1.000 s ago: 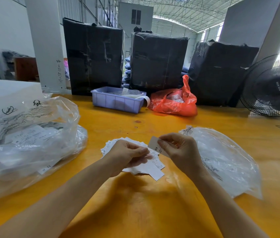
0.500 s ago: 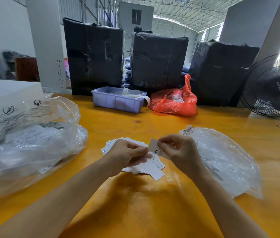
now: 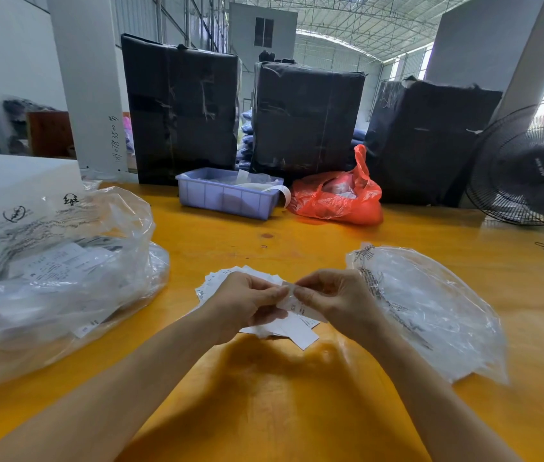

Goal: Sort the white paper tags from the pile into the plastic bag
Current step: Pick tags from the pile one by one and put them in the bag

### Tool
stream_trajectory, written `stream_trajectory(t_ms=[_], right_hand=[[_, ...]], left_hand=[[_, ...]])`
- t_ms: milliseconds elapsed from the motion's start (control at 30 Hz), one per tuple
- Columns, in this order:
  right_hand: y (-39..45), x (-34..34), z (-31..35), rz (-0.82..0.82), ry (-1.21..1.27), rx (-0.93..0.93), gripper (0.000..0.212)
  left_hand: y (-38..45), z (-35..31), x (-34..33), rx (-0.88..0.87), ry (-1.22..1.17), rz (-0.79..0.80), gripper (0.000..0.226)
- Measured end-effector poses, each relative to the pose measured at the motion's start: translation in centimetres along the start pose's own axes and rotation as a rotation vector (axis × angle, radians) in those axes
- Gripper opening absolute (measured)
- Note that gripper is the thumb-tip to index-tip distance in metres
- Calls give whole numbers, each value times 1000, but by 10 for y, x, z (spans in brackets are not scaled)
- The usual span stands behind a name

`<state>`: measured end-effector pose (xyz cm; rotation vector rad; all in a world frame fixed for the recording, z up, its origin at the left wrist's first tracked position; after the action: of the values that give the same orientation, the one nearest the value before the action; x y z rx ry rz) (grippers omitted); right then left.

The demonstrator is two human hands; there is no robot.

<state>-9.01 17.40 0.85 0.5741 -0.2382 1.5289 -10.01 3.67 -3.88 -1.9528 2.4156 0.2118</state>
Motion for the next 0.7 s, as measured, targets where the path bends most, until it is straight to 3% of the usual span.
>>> stream_trajectory(t_ms=[200, 400, 700], right_hand=[[2, 10, -1, -40, 109, -22, 20], [3, 26, 1, -175, 193, -8, 12], [0, 19, 5, -200, 2, 75, 5]], left_hand=[[-1, -1, -2, 3, 1, 35, 14], [-1, -3, -3, -10, 25, 52, 10], [-2, -3, -5, -12, 1, 55, 10]])
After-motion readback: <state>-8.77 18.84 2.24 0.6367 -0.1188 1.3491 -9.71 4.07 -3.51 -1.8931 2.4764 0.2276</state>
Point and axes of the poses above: each hand's wrist, its own y-axis towards the middle knuckle, its own x-axis out of the back of the hand, z = x × y, the point moved 9 cm from there along y, towards the middle knuckle, and after that the axes turned 13 degrees about -x, right-handed, at the moved point
